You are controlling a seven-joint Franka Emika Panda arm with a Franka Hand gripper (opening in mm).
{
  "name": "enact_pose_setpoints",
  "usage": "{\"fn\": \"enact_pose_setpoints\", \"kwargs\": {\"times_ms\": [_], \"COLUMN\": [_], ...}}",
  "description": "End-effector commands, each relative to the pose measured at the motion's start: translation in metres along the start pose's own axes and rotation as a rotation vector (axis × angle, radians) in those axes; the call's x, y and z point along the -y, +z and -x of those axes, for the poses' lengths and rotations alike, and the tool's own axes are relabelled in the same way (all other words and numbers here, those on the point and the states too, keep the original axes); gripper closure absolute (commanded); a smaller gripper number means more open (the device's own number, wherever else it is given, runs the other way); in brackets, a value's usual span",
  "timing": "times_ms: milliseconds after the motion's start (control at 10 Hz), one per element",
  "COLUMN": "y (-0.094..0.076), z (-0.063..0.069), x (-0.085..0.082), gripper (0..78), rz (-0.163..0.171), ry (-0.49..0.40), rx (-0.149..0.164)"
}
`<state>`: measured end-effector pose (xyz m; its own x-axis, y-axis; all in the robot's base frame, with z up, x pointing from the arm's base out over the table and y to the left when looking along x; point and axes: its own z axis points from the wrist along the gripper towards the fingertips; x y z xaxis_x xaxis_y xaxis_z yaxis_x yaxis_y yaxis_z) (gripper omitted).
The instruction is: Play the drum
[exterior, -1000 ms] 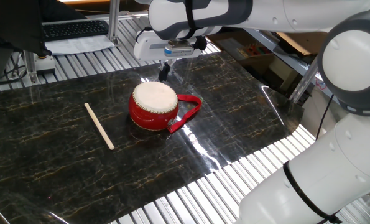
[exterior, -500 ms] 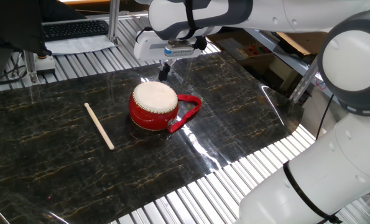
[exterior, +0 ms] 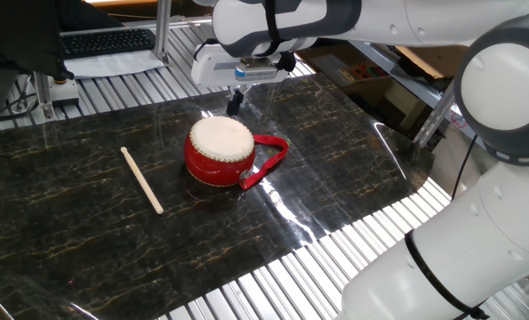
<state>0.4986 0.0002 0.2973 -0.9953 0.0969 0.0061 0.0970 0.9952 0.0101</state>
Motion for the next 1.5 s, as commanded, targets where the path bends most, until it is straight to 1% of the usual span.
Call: {"fn": "enact_pose_setpoints", "kwargs": {"times_ms": [100, 600, 900, 1200, 1300, 1500], "y": [-0.001, -0.001, 0.005, 0.004, 0.004, 0.007], "z": [0.001, 0.001, 0.002, 0.002, 0.002, 0.0], "x": [0.0, 0.0, -0.004, -0.004, -0.005, -0.017], "gripper": [77.6, 77.6, 77.6, 77.6, 77.6, 77.6], "rz": [0.001, 0.002, 0.001, -0.002, -0.006, -0.016], "ry": [-0.001, -0.002, -0.004, -0.014, -0.007, 0.01], "rx": [0.003, 0.003, 0.006, 0.007, 0.009, 0.013]}}
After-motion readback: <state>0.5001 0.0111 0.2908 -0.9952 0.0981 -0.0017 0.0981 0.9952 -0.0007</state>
